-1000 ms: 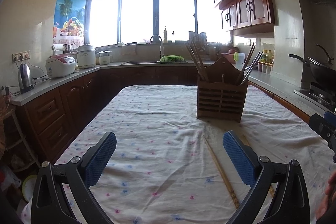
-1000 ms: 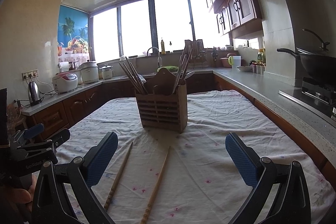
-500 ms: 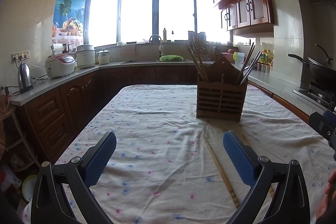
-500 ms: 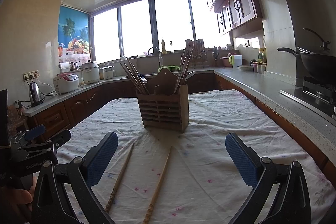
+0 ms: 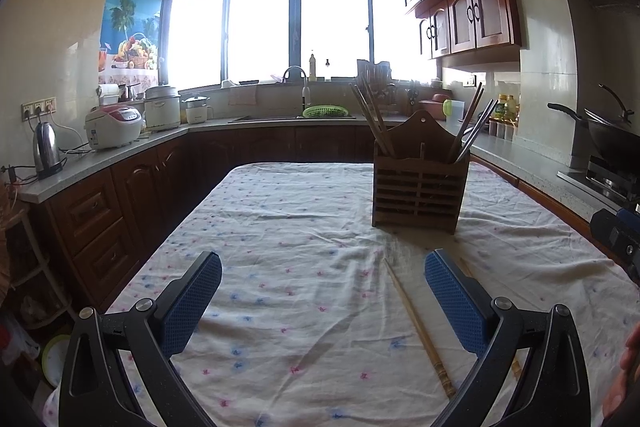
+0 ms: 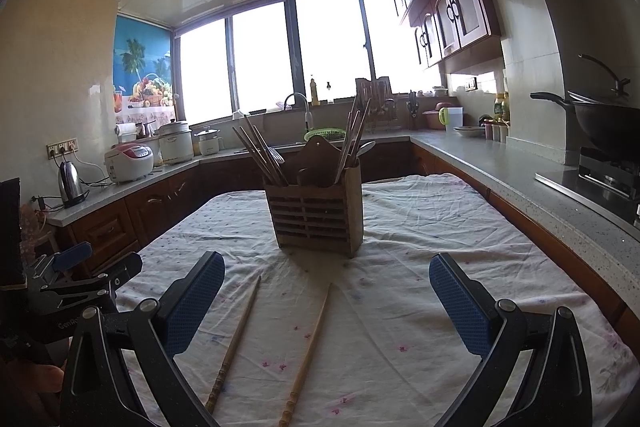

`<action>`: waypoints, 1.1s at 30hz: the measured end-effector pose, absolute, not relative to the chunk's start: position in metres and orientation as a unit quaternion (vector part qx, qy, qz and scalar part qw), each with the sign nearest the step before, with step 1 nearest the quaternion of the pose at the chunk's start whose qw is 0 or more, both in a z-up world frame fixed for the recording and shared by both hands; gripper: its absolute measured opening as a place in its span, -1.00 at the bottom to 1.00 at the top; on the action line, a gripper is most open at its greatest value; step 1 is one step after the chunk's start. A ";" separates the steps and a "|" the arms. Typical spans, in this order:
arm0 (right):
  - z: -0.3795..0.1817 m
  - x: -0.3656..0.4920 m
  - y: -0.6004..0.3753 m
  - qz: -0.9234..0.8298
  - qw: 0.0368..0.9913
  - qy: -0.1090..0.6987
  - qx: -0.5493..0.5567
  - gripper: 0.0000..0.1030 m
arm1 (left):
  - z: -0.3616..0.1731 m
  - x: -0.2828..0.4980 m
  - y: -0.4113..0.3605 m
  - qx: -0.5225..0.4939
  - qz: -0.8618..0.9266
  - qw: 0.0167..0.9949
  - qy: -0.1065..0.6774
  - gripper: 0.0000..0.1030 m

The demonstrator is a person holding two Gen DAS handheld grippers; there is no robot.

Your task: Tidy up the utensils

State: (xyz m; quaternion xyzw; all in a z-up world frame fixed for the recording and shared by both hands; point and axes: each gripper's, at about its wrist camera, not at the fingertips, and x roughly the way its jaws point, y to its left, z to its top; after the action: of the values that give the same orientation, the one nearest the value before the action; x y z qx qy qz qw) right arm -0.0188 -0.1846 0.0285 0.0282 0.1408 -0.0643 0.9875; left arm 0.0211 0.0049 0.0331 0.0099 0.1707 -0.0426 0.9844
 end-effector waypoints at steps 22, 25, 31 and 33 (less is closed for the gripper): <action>0.029 -0.017 -0.184 -0.061 0.988 0.142 0.031 1.00 | 0.036 0.024 0.003 0.008 -0.045 0.983 0.175 0.99; 0.029 -0.017 -0.184 -0.061 0.987 0.142 0.031 1.00 | 0.036 0.025 0.002 0.009 -0.045 0.983 0.175 0.99; 0.029 -0.017 -0.184 -0.061 0.987 0.142 0.031 1.00 | 0.036 0.025 0.002 0.008 -0.045 0.983 0.176 0.99; 0.029 -0.017 -0.185 -0.062 0.987 0.142 0.031 1.00 | 0.036 0.025 0.001 0.008 -0.045 0.983 0.176 0.99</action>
State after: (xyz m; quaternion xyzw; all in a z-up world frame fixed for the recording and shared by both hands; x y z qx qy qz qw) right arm -0.0172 -0.1848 0.0290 0.0307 0.1424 -0.0615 0.9874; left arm 0.0252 0.0015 0.0363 0.0082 0.1757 -0.0447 0.9834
